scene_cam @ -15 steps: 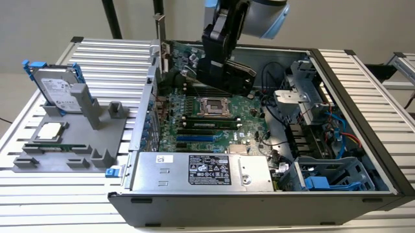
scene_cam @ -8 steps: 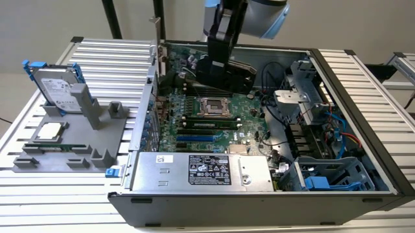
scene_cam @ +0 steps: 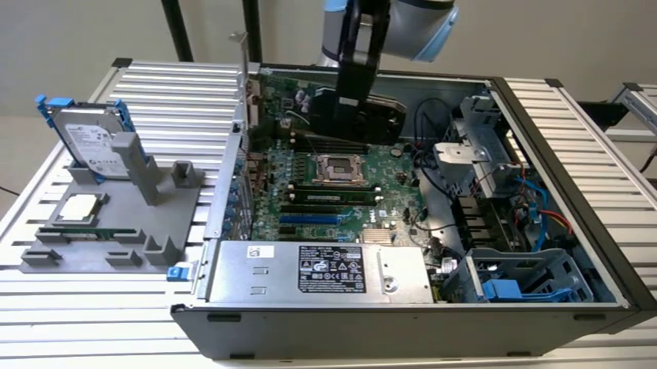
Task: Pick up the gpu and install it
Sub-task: 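Insert the gpu into the slot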
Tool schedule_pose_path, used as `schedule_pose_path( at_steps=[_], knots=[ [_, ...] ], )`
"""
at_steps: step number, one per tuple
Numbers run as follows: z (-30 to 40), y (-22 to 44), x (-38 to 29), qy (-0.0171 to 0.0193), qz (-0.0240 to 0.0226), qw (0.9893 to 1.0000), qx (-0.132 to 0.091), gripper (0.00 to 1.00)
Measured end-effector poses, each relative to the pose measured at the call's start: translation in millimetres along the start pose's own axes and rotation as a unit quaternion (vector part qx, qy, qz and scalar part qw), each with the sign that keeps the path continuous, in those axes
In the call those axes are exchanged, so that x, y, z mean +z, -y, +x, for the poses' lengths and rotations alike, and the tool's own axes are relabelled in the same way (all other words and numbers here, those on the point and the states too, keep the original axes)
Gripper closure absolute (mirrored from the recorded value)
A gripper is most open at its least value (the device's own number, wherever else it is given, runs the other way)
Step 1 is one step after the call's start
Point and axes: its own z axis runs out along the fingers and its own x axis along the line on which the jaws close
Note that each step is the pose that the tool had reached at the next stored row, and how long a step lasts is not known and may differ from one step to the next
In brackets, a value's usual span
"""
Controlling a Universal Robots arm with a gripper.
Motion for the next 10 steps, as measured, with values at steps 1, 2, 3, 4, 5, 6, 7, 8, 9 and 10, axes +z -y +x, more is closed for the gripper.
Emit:
schedule_pose_path(
  at_steps=[1,2,3,4,5,6,7,8,9,10],
  knots=[
    [0.0,0.0,-0.1,-0.0004,-0.0002,1.0,-0.008,1.0],
    [0.0,0.0,-0.3,-0.0008,-0.0003,0.9999,-0.016,1.0],
    [0.0,0.0,-0.3,-0.0009,-0.0003,0.9998,-0.02,1.0],
    [0.0,0.0,-0.4,-0.0011,-0.0004,0.9997,-0.025,1.0],
    [-0.1,0.0,-0.7,-0.0013,-0.0005,0.9996,-0.029,1.0],
    [0.0,0.0,-0.8,-0.0016,-0.0006,0.9994,-0.034,1.0],
    [0.0,0.0,-1.0,-0.0019,-0.0007,0.9993,-0.038,1.0],
    [-0.1,-0.1,-1.1,-0.0021,-0.0007,0.999,-0.044,1.0],
    [-0.1,0.0,-1.2,-0.0024,-0.0008,0.9988,-0.049,1.0],
    [-0.1,-0.1,-1.3,-0.0026,-0.0009,0.9986,-0.054,1.0]
  ],
)
